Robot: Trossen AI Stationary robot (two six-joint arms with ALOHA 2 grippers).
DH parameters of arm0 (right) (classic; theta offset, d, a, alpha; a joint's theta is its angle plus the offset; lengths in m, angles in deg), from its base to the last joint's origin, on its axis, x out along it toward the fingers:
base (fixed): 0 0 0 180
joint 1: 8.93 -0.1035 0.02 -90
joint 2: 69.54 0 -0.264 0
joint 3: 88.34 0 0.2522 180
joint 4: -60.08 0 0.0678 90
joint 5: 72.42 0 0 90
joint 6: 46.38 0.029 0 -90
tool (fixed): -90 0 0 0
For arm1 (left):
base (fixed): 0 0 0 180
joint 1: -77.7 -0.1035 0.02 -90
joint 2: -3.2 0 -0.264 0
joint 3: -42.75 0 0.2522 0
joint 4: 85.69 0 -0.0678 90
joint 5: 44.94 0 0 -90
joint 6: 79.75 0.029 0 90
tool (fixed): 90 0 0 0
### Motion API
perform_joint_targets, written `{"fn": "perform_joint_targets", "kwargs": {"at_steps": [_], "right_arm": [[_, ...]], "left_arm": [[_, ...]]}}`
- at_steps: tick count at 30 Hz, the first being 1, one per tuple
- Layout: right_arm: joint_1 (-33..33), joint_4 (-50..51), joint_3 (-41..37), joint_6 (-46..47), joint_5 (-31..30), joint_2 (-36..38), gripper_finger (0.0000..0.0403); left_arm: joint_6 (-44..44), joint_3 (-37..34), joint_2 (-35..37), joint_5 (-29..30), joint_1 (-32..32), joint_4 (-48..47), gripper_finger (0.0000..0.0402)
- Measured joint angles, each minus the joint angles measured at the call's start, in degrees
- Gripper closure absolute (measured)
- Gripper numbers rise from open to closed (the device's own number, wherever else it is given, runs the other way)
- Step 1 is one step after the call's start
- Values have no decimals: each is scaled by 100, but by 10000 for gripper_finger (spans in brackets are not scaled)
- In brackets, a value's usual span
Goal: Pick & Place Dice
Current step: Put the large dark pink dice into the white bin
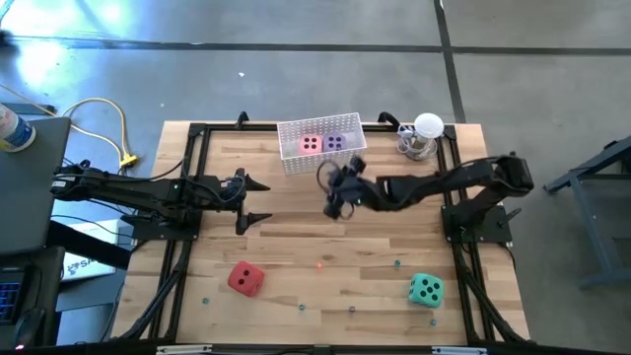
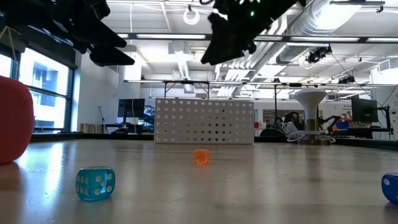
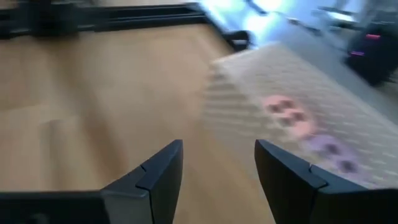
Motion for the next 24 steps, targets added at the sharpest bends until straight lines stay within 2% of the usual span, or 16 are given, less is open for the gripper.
{"fn": "perform_joint_targets", "kwargs": {"at_steps": [6,12,16,18,24], "right_arm": [[-667,-57,0,2,536,-18,212],[-1141,-157,0,-36,790,-116,211],[-1265,-168,0,-24,1032,-116,213],[-1290,-172,0,-15,1120,-116,214],[-1335,-212,0,-6,1143,-116,214]], "left_arm": [[-15,0,0,-69,0,19,16],[489,-2,0,-656,2,303,16],[524,-2,0,-1088,2,497,16],[411,-4,-2,-1437,0,490,16],[532,-4,21,-3293,67,302,16]]}}
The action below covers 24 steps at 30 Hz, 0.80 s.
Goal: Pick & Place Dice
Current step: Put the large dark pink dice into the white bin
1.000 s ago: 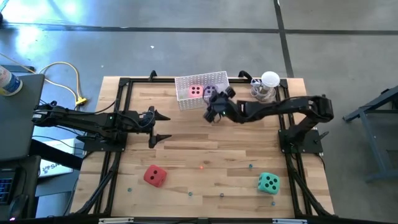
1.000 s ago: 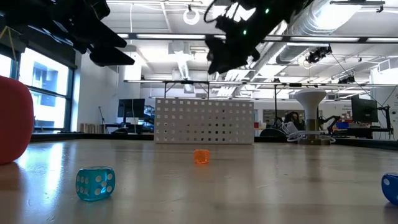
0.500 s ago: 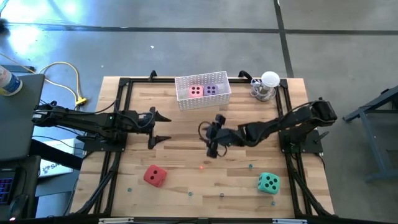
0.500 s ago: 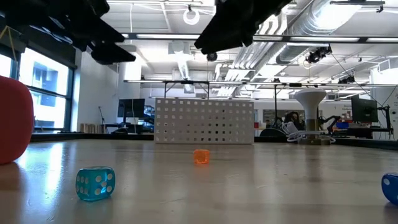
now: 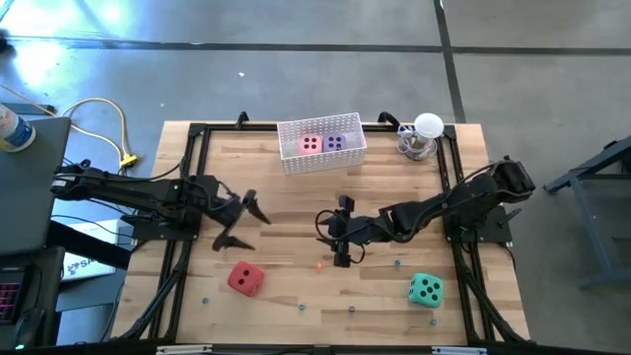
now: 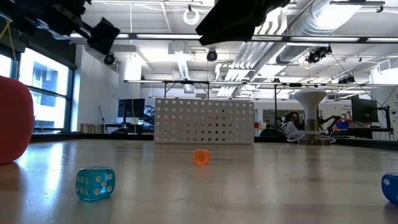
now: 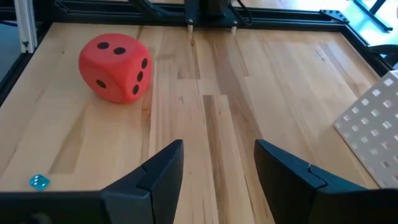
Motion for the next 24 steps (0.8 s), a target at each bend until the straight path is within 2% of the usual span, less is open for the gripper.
{"fn": "perform_joint_targets", "kwargs": {"at_steps": [3,6,9,18,24], "right_arm": [[4,0,0,2,-1,-2,214],[4,0,0,4,-3,-4,214],[-22,2,0,4,-1,-4,214],[-22,-23,0,7,-1,-4,214],[-22,-43,0,7,-1,-4,214]], "left_arm": [[15,0,114,-193,236,34,16],[37,0,251,249,567,18,16],[-101,0,218,375,892,102,16],[-768,0,-309,381,1339,837,16],[-1055,0,-803,746,1386,1295,16]]}}
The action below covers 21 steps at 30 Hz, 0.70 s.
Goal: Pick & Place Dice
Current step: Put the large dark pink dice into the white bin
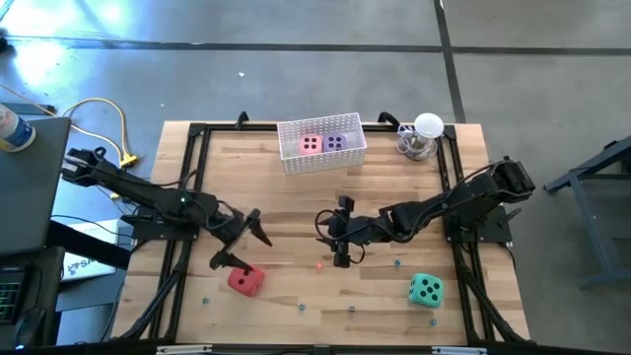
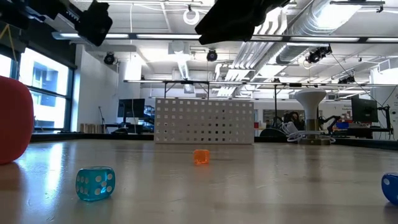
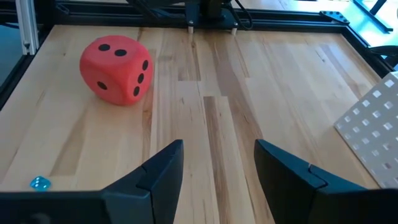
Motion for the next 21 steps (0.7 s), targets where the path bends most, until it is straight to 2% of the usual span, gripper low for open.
{"fn": "perform_joint_targets", "kwargs": {"at_steps": [5,9,13,17,21], "right_arm": [[0,1,-1,0,0,0,214],[0,3,-1,0,2,0,214],[0,6,-2,0,2,0,214],[0,6,-2,0,2,0,214],[0,6,-2,0,2,0,214]], "left_arm": [[330,14,-340,599,148,372,25],[263,149,-251,1060,386,29,71],[-9,558,-78,1680,740,-1110,159],[-772,1245,-68,2471,1110,-3079,267],[-1652,1744,-56,2417,1594,-4206,372]]}}
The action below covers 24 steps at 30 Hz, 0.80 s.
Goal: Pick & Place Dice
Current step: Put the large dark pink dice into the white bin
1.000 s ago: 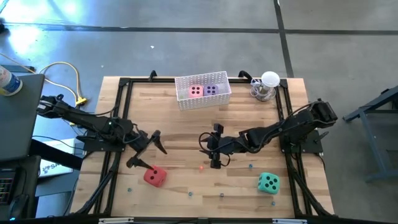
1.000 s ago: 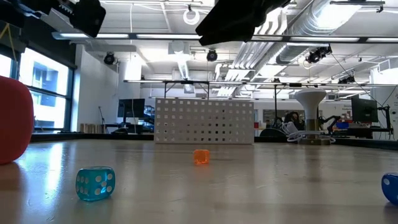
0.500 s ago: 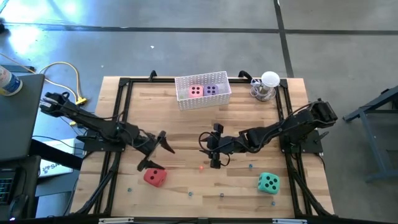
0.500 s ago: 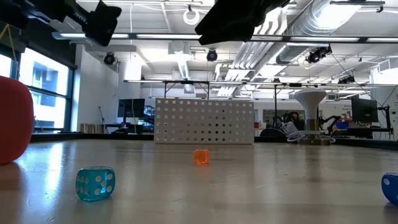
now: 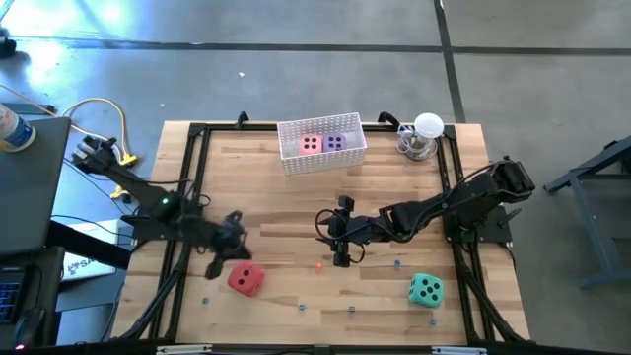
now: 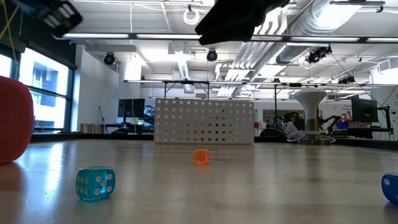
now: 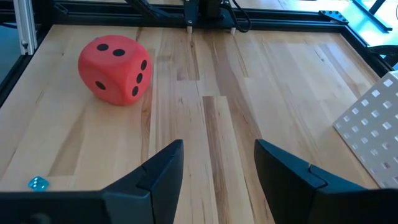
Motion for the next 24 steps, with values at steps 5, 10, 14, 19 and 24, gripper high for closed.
{"fn": "perform_joint_targets", "kwargs": {"at_steps": [5,10,14,19,24], "right_arm": [[0,1,0,2,0,0,214],[0,1,0,0,0,0,214],[0,1,0,2,0,0,214],[0,1,0,107,0,0,214],[0,1,0,109,2,0,214]], "left_arm": [[-628,70,-18,-540,964,-101,398],[-1842,70,-183,-475,1849,-124,401],[-3086,70,-441,46,2223,-460,401],[-4405,68,-945,93,2130,-1368,401],[-4281,68,-1459,-459,1795,-1483,401]]}}
